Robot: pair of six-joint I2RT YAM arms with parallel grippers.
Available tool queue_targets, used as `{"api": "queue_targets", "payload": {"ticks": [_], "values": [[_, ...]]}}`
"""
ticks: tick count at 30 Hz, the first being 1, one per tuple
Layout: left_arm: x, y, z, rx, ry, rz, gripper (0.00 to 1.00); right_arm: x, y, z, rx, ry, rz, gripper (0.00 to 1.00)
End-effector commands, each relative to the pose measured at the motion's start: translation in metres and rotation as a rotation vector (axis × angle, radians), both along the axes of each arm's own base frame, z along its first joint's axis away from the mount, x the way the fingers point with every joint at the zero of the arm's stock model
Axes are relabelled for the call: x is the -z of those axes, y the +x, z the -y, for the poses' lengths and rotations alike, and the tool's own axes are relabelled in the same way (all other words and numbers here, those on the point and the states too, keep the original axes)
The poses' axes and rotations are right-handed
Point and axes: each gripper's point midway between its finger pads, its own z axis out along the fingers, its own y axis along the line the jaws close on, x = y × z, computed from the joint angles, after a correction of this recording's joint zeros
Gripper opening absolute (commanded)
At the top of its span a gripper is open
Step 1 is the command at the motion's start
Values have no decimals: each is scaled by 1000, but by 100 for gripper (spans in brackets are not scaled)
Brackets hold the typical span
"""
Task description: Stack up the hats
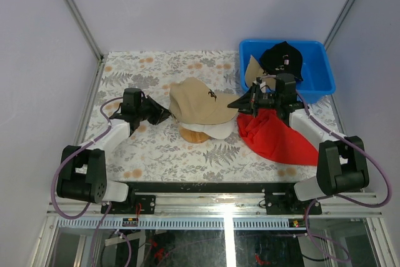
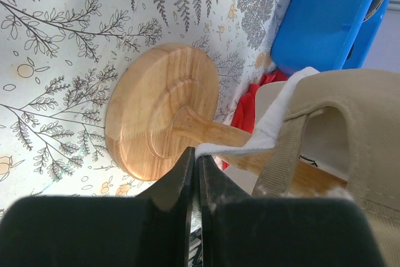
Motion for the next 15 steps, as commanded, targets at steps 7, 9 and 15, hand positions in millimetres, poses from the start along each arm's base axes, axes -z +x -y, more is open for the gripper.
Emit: {"api": "queue_targets", "payload": {"ticks": [7, 9, 15], "values": [[20, -1, -7, 8, 33, -6, 0, 26, 2, 12, -46, -9, 14, 0], [23, -2, -7, 10, 33, -14, 0, 33, 3, 13, -53, -18, 12, 0], [35, -8, -9, 13, 36, -41, 0, 55, -1, 17, -69, -58, -1, 0]]}}
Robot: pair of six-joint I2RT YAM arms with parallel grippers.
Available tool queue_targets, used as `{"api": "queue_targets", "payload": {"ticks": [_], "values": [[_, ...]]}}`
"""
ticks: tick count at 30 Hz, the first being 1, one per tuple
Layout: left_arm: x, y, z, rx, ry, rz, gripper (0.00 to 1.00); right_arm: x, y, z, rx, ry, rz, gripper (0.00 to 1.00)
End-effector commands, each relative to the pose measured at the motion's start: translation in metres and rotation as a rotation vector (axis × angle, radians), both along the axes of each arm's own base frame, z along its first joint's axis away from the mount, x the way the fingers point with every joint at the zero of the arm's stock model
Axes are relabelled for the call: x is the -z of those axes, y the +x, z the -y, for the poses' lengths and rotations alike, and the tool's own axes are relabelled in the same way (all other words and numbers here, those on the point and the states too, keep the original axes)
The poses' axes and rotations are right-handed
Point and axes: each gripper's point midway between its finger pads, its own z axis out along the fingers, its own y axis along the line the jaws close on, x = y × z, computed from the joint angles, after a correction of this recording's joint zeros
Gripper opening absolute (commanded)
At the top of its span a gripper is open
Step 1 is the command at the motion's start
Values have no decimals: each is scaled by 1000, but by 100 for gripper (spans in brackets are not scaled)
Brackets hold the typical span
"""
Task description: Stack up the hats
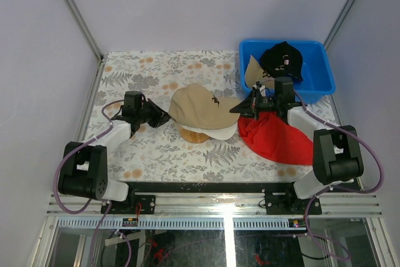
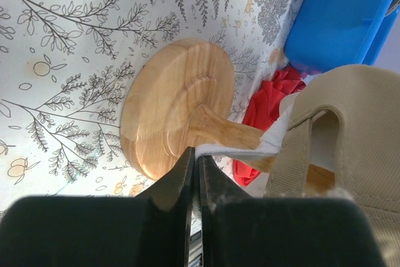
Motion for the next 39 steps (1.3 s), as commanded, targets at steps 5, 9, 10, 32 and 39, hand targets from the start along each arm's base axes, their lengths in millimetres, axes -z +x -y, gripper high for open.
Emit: {"api": "queue_targets", "payload": {"ticks": [5, 9, 10, 32, 39], "values": [[30, -12, -12, -5, 44, -43, 0, 34, -16, 10, -57, -52, -21, 0], [38, -17, -12, 0, 48, -61, 0, 48, -21, 15, -62, -78, -33, 0], [39, -17, -12, 1, 50, -65, 0, 51, -21, 16, -60, -81, -38, 0], [63, -35, -15, 4, 66, -121, 0, 108, -36, 28, -86, -236, -67, 27], [62, -37, -15, -1, 60, -119, 0, 94, -30, 37, -80, -335, -15, 53]]}}
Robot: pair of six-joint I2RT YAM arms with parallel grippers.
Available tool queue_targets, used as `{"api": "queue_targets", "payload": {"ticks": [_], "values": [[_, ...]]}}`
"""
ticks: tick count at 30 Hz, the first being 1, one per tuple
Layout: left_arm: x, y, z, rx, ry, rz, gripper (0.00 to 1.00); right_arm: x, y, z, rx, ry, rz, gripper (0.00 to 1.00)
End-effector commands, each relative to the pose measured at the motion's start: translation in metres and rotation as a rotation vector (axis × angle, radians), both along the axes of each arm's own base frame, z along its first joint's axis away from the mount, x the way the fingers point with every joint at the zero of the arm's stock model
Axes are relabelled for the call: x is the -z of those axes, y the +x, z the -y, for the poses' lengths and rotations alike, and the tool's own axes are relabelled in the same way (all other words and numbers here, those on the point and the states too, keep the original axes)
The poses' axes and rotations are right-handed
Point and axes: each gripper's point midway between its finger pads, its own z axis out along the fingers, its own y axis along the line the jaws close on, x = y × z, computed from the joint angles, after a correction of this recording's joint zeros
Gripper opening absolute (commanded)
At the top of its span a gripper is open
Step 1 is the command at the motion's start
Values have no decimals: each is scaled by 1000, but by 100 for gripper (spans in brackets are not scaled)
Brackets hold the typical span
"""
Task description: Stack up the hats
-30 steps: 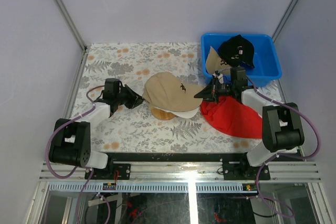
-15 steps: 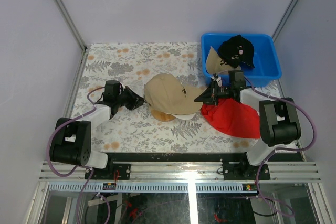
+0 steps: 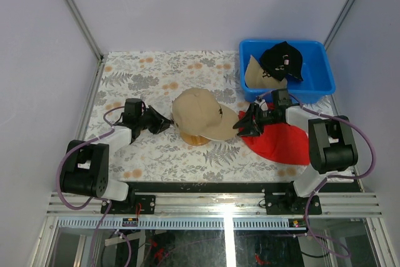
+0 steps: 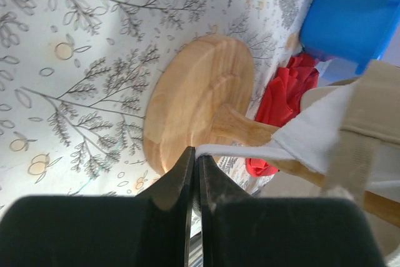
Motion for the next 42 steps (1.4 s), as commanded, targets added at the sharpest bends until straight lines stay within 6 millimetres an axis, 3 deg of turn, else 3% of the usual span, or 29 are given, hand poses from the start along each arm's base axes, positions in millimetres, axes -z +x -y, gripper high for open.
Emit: {"api": "queue_targets", "payload": {"ticks": [1, 6, 8, 13, 15, 20, 26, 32, 38, 40, 42], "values": [[38, -22, -18, -40, 89, -123, 0, 2, -2, 17, 7, -147, 23, 54], [28, -22, -16, -43, 69, -98, 0, -11, 3, 28, 5, -222, 80, 59], [14, -19, -15, -49, 48, -59, 3, -22, 8, 33, 14, -250, 110, 60], [-20, -9, -15, -78, 24, 20, 49, -45, 15, 40, 26, -294, 169, 61], [-30, -6, -15, -81, 25, 38, 56, -52, 18, 42, 27, -306, 185, 61], [-41, -5, -17, -99, 30, 50, 58, -71, 30, 51, 56, -351, 237, 61], [-55, -5, -21, -133, 13, 67, 67, -99, 62, 71, 114, -441, 323, 61], [-77, 0, -21, -145, 0, 95, 70, -121, 92, 70, 121, -431, 356, 61], [-110, 6, -29, -172, 30, 168, 71, -124, 97, 69, 123, -423, 361, 61], [-121, 9, -30, -163, 47, 195, 65, -122, 95, 70, 121, -425, 358, 61], [-130, 13, -29, -149, 59, 215, 50, -119, 93, 69, 119, -425, 354, 61]]}}
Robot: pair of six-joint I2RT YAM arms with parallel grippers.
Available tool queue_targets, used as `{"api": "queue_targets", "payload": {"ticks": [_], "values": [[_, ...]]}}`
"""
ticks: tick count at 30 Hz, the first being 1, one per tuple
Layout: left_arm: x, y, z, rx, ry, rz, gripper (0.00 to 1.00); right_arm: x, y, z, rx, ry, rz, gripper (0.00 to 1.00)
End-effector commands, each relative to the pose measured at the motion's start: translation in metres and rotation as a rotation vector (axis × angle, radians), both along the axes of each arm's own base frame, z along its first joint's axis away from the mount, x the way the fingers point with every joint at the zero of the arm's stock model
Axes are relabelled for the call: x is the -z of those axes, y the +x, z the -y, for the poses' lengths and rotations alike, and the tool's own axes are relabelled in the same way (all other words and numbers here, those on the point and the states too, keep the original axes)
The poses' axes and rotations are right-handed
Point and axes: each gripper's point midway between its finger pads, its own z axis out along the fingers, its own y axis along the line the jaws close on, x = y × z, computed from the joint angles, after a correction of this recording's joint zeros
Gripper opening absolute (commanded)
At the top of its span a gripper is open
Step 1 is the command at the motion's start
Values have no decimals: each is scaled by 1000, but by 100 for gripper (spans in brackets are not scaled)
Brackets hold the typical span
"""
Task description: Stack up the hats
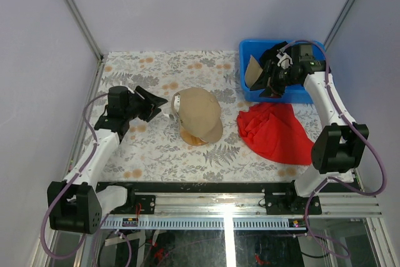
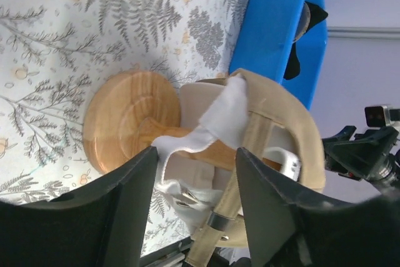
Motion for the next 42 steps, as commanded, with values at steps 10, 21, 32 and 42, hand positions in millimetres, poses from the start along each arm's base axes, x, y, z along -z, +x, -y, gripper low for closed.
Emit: {"api": "queue_targets", "payload": {"ticks": [10, 21, 32, 42], "values": [[-44, 23, 3, 76, 56, 113, 31, 1, -14, 1, -5, 0, -6, 61], [-39, 22, 19, 141, 10, 123, 36, 6, -17, 1, -7, 3, -21, 61], [-48, 18, 39, 185, -17, 143, 39, 19, -22, 0, -17, 5, -52, 61], [-45, 21, 59, 225, -14, 141, 39, 26, -26, 0, -22, 3, -72, 61]]}}
